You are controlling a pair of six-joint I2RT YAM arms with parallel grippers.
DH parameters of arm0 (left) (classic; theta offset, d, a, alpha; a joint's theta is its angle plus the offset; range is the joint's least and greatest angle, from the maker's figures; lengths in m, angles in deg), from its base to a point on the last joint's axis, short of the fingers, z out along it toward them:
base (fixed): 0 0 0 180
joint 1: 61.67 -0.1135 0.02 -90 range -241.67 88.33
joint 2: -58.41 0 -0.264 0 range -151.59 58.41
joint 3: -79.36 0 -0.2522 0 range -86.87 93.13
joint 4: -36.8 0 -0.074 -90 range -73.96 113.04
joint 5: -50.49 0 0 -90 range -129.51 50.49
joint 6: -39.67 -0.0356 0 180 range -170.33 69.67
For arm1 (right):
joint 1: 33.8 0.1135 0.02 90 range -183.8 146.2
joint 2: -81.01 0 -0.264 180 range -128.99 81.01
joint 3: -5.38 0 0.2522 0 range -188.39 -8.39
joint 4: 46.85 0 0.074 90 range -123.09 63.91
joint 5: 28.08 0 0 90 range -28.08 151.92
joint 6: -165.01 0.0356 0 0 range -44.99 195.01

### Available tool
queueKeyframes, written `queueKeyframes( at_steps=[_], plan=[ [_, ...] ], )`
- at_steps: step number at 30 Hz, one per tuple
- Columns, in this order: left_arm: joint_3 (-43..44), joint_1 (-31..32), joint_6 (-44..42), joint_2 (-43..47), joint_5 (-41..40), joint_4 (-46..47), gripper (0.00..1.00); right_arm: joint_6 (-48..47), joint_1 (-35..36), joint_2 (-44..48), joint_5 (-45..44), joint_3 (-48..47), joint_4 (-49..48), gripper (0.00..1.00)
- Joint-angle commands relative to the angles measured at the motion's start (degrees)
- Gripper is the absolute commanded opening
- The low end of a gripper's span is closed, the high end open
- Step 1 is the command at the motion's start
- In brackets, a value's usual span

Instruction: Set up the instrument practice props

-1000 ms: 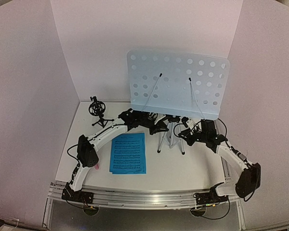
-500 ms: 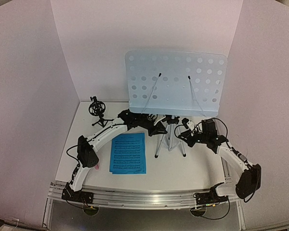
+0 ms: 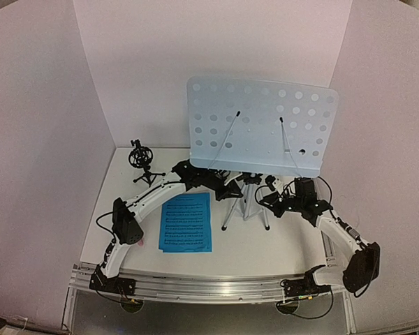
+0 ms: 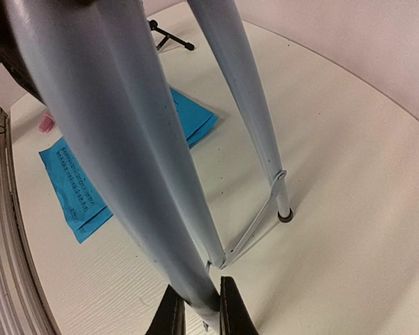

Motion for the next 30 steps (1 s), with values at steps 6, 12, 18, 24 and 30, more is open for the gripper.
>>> queueKeyframes(
  at_steps=[6,12,18,24,30],
  plan=[
    [-4.5,-3.3,-2.3,6.6,-4.8,-16.5,0.0,2.7,-7.0,2.6,-15.0,3.8,11.6,0.0],
    [-11.6,-3.2,-2.9,8.7,-2.1,-11.5,0.0,4.5,-6.9,2.7,-12.0,4.0,10.5,0.0],
    [-18.7,-2.8,-0.9,10.0,0.7,3.2,0.0,3.8,-7.0,3.6,-10.4,5.6,7.5,0.0],
    [-21.8,-2.6,0.8,9.5,2.5,11.6,0.1,2.4,-6.8,3.2,-8.9,4.1,7.4,0.0],
    [-21.6,-2.3,2.1,8.4,3.0,14.5,0.3,2.3,-6.7,2.8,-8.6,3.5,7.3,0.0]
  ],
)
